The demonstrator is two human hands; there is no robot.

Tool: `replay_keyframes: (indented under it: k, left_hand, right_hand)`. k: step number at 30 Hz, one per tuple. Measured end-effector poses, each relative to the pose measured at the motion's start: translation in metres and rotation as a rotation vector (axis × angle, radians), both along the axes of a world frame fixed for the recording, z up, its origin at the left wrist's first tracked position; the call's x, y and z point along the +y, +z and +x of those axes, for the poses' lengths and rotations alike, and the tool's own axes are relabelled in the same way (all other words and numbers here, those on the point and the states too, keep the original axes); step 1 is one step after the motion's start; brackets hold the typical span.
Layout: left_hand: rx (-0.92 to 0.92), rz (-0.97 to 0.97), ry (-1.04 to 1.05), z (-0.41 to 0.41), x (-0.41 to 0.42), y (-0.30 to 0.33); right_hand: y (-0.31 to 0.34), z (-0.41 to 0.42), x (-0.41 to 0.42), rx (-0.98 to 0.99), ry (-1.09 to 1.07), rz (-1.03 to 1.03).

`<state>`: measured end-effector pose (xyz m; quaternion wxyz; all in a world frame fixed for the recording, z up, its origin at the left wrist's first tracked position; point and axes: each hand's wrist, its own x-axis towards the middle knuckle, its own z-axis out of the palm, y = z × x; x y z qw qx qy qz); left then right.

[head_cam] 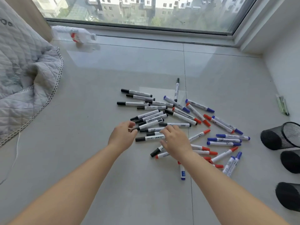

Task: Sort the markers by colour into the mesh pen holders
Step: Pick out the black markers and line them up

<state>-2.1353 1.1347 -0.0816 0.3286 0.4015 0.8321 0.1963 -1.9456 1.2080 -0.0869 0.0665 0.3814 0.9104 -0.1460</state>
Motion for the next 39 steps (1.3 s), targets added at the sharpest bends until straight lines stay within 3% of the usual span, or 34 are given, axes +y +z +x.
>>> replay_keyframes:
  k: [13,21,30,33,36,39]
  left_hand:
    - [0.47,0.067,-0.364,0.003,0.059,-0.047]
    - [0.59,-0.027,-0.418,0.013,0.068,-0.054]
    - [0.493,-0.154,-0.348,0.026,0.069,-0.051]
    - [0.421,-0.093,-0.231,0.018,0.055,-0.033]
    - [0.309,0.004,-0.011,0.005,0.031,-0.014]
    - [0.219,0.079,0.148,-0.011,-0.002,0.002]
  right_hand:
    - [-0.04,-0.02,0.041,-0.121,0.342,0.068]
    - [-0.038,-0.019,0.048,-0.102,0.402,0.042]
    - [-0.038,-0.017,0.053,-0.131,0.451,-0.023]
    - [-0.034,-0.015,0.054,-0.085,0.445,-0.003]
    - [-0.021,-0.012,0.047,0.102,0.412,0.078]
    - [-0.004,-0.016,0.024,0.187,0.279,0.037]
